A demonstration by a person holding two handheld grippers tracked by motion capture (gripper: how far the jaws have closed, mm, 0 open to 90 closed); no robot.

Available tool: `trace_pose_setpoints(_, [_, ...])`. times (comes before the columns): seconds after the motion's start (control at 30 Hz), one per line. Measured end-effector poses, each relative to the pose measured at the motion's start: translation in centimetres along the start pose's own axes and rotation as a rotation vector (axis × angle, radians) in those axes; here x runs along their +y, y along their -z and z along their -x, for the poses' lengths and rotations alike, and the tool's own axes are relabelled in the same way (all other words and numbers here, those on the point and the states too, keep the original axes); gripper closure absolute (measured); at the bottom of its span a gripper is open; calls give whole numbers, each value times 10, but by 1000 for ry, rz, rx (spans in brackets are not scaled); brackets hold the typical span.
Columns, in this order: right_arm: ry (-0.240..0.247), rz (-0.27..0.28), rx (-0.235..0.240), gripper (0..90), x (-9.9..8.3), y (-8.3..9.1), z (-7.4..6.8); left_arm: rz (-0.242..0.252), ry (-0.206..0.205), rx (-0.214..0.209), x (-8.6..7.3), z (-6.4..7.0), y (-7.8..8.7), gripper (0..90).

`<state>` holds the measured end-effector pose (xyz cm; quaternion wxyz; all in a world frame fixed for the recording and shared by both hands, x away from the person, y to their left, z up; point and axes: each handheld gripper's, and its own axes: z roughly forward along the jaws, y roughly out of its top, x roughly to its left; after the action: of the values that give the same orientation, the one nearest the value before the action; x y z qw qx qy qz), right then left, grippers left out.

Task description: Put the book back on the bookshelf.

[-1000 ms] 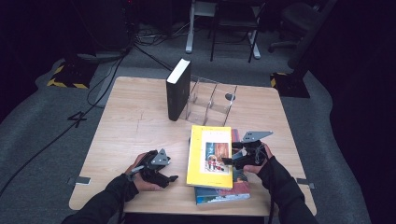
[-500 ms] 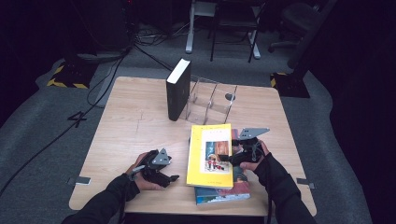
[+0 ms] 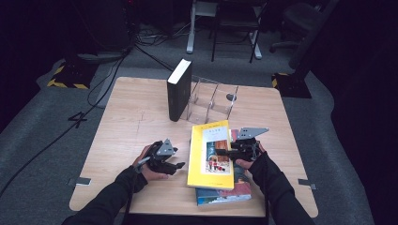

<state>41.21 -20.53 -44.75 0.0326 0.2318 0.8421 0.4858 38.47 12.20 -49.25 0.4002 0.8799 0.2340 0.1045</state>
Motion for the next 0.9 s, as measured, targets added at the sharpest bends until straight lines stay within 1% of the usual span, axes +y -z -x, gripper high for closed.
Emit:
trace_pose_setpoints(0.03, [7, 6, -2, 725, 0, 0, -1, 10, 5, 3, 3, -2, -2, 350])
trace_pose_setpoints(0.13, [41, 23, -20, 763, 0, 0, -5, 21, -3, 7, 10, -7, -5, 397])
trace_pose_setpoints(0.23, [65, 51, -24, 794, 0, 0, -10, 28, 30, 15, 15, -16, -11, 476])
trace_pose_setpoints(0.27, [70, 60, -21, 803, 0, -1, -11, 29, 33, 31, 17, -19, -14, 505])
trace_pose_setpoints(0.3, [79, 66, -19, 812, 0, -1, -13, 34, 40, 33, 17, -21, -16, 519])
trace_pose_setpoints(0.33, [85, 67, -20, 814, 1, -1, -14, 35, 41, 23, 19, -23, -17, 547])
trace_pose_setpoints(0.37, [91, 64, -17, 815, 1, -1, -15, 45, 36, 25, 20, -24, -18, 568])
trace_pose_setpoints(0.4, [96, 63, -15, 815, 2, 0, -15, 57, 32, 38, 21, -26, -19, 588])
trace_pose_setpoints(0.43, [99, 67, -14, 816, 3, 0, -16, 63, 42, 32, 22, -28, -19, 623])
trace_pose_setpoints(0.47, [102, 68, -17, 815, 3, 1, -16, 78, 65, 14, 23, -31, -19, 640])
trace_pose_setpoints(0.5, [102, 70, -16, 816, 3, 1, -17, 97, 75, 9, 24, -33, -17, 650])
trace_pose_setpoints(0.53, [101, 75, -14, 815, 2, 1, -16, 99, 74, 15, 26, -35, -17, 678])
trace_pose_setpoints(0.6, [103, 91, -6, 815, 2, 4, -16, 128, 65, 5, 28, -37, -15, 718])
trace_pose_setpoints(0.63, [103, 100, -5, 815, 2, 5, -16, 134, 64, 0, 29, -38, -14, 731])
trace_pose_setpoints(0.7, [110, 107, -4, 815, 3, 7, -17, 153, 64, 0, 33, -41, -11, 742])
trace_pose_setpoints(0.8, [121, 138, -4, 816, 5, 13, -18, 209, 73, -29, 40, -48, -5, 749])
trace_pose_setpoints(0.87, [126, 167, 4, 816, 6, 17, -19, 215, 60, -22, 46, -50, -2, 751])
trace_pose_setpoints(0.9, [125, 178, 6, 818, 7, 18, -19, 216, 38, -13, 50, -51, 0, 751])
